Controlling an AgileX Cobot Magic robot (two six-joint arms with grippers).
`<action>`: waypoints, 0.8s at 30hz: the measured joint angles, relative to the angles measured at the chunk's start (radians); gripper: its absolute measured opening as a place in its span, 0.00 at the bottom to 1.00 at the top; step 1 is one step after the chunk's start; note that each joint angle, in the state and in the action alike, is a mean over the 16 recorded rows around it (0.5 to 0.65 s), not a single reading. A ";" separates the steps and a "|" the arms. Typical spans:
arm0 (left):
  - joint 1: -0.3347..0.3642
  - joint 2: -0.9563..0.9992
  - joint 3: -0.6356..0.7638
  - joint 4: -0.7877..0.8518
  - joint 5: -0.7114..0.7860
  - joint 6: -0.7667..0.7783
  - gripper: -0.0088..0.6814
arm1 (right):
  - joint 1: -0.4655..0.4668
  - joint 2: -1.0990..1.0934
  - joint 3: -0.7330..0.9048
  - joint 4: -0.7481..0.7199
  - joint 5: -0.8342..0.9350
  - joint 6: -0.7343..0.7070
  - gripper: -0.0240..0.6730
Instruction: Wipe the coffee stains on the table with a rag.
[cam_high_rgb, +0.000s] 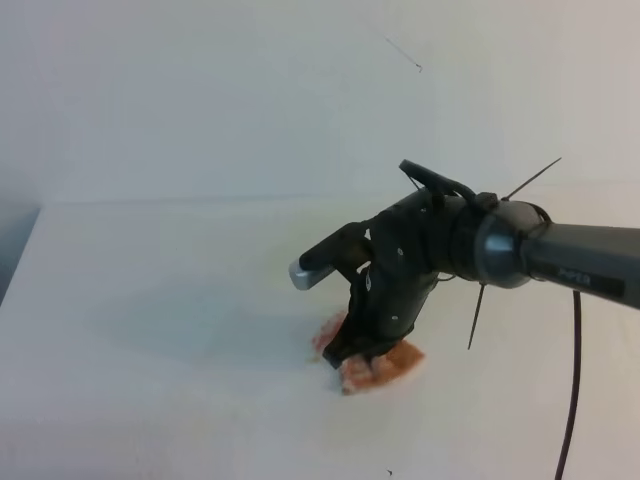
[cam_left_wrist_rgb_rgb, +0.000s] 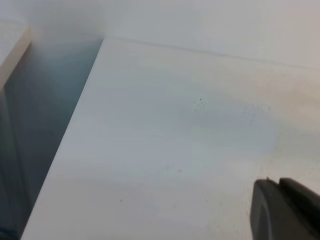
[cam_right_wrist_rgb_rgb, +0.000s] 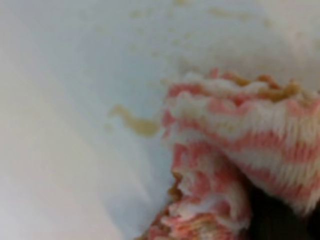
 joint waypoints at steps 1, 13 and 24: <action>0.000 0.000 0.000 0.000 0.000 0.000 0.01 | -0.007 0.011 -0.004 -0.013 0.002 0.010 0.04; 0.000 -0.002 0.003 0.000 -0.001 0.000 0.01 | -0.178 0.060 -0.024 -0.037 0.032 0.025 0.04; 0.000 -0.004 0.005 0.000 -0.002 0.000 0.01 | -0.264 -0.010 0.005 0.100 -0.011 -0.085 0.04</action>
